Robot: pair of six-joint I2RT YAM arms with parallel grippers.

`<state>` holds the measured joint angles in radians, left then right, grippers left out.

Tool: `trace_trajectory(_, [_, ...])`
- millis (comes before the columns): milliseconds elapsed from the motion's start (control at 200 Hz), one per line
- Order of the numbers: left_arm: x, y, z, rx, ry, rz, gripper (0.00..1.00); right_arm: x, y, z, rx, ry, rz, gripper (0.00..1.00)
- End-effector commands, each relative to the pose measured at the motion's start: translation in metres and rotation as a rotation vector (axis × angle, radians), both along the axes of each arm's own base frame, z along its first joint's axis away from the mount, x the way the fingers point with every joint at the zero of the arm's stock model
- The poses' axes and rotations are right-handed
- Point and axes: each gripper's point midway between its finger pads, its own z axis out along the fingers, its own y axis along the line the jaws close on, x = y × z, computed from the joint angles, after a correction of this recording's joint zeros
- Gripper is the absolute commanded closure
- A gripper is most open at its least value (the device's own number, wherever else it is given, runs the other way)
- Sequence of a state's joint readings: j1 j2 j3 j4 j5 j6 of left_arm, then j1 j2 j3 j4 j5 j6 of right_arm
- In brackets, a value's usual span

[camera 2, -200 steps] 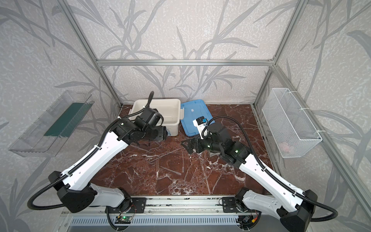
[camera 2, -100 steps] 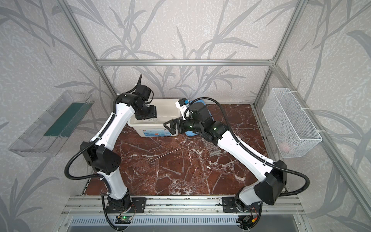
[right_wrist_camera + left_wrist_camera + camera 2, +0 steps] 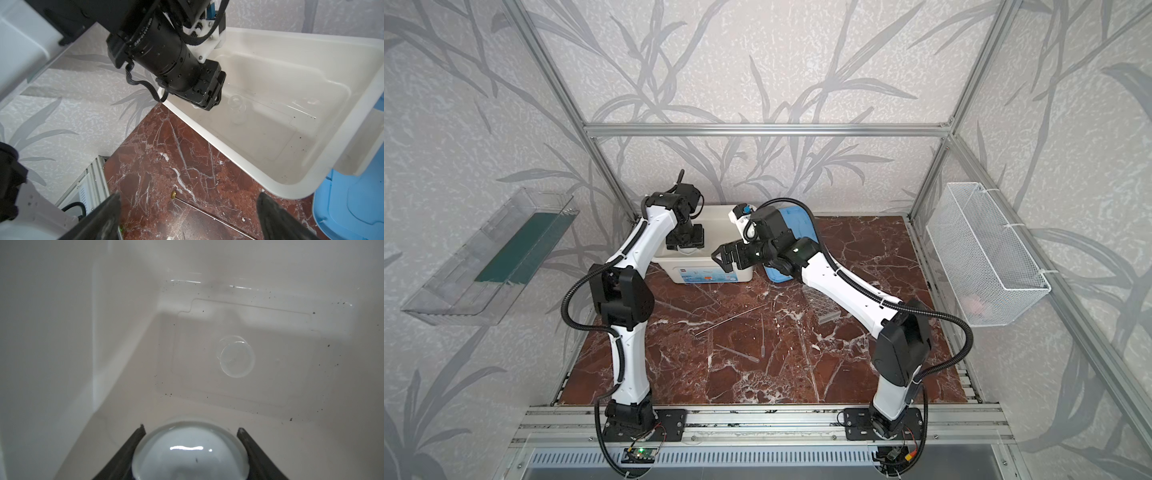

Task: Organize the chemistry lab equipment
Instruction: 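Carry the white dish into the bin with left gripper while right arm moves over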

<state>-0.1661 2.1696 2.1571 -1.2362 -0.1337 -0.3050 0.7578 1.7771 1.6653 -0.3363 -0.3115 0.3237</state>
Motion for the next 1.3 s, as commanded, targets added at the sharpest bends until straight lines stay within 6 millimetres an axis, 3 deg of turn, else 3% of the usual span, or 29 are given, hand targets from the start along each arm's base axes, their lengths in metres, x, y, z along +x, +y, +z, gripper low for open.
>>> trace_trajectory(0, [-0.001,0.008,-0.008,0.022,0.021,-0.008,0.59,0.003,0.01,-0.001,-0.041,-0.045,0.026,0.01])
trace_trajectory(260, [-0.015,0.014,-0.033,0.037,0.098,0.037,0.61,0.007,0.033,-0.02,-0.113,-0.065,0.055,0.01])
trace_trajectory(620, [-0.04,0.008,-0.024,-0.019,0.121,0.075,0.63,0.007,0.038,-0.021,-0.079,-0.086,0.044,0.0])
trace_trajectory(760, [-0.03,0.015,-0.024,0.013,0.086,0.072,0.62,0.009,0.038,-0.023,-0.081,-0.093,0.038,0.01])
trace_trajectory(925, [-0.012,0.009,-0.042,-0.04,0.083,0.072,0.61,0.015,0.051,-0.029,-0.081,-0.066,0.057,0.01])
trace_trajectory(1079, [0.0,0.007,-0.048,-0.053,0.091,0.071,0.61,0.022,0.06,-0.036,-0.089,-0.045,0.061,0.0])
trace_trajectory(1294, [0.004,0.007,-0.062,-0.06,0.107,0.077,0.62,0.031,0.067,-0.04,-0.096,-0.038,0.054,0.0])
